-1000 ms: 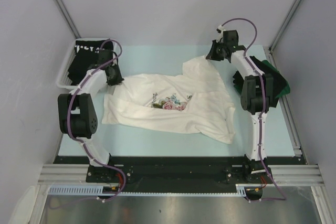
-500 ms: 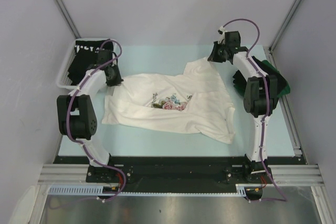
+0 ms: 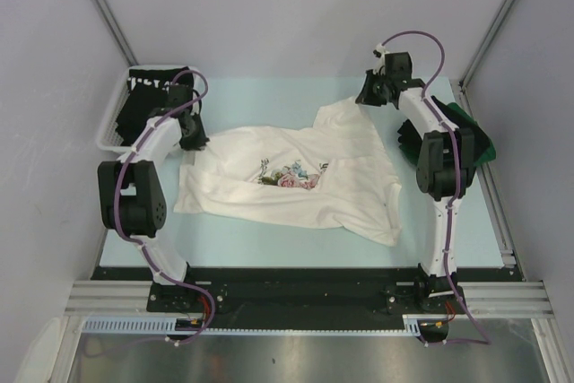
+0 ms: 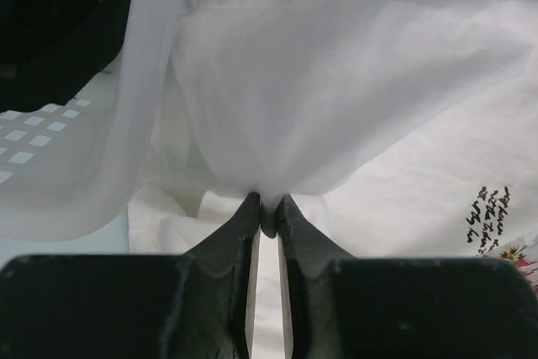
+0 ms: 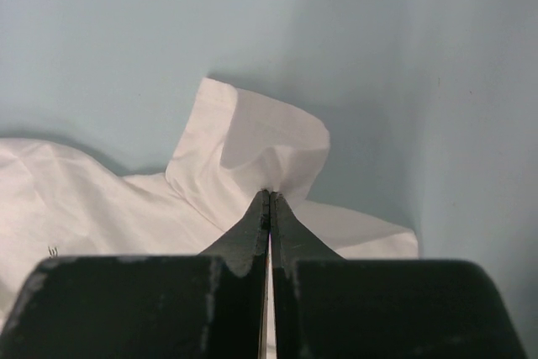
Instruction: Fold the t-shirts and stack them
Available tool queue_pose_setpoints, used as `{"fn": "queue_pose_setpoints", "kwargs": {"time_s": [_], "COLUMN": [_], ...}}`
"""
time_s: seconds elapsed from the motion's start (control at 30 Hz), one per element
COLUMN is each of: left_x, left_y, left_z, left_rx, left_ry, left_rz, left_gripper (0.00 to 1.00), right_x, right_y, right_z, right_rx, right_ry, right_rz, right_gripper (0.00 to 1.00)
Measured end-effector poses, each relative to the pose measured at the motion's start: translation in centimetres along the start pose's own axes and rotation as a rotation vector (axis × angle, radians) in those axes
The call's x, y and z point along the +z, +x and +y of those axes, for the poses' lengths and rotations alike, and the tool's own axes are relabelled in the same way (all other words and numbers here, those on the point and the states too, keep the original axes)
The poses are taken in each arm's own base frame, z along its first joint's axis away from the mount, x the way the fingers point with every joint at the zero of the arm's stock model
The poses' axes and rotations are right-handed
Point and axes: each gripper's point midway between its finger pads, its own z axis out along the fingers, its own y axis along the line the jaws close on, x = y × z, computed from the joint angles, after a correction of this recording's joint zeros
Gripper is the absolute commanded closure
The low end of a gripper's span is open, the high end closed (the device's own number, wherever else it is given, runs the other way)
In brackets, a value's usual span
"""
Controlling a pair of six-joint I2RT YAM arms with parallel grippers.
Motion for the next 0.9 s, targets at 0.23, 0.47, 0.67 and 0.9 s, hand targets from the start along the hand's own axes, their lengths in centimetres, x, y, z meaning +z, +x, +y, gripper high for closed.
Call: {"fn": "queue_pose_setpoints", "kwargs": {"time_s": [0.23, 0.47, 0.67, 0.9], "left_x": [-0.2, -0.9, 0.8, 3.5], "left_y": [-0.2, -2.6, -3.4, -3.0], "left_z": [0.6, 0.0, -0.3, -0.5], "left_rx": [0.001, -0.006, -0.005, -0.001], "left_ry": [-0.033, -0.022, -0.027, -0.037], "left_rz": [-0.002, -0.054, -0.040, 0.007], "left_gripper": [0.76, 0.75, 0.75, 0.75], "right_x": [-0.6, -1.3, -2.7, -5.5], "right_y": [-0.5, -0.1, -0.9, -3.4], "right_z": [-1.6, -3.5, -4.6, -6.3], "right_rx": [-0.004, -0.003, -0.006, 0.001], "right_ry": [0.048, 0.120, 0.170, 0.236], "right_rz": [0.002, 0.020, 0.006, -0.059], "right_gripper": [1.00, 1.00, 1.00, 1.00]}}
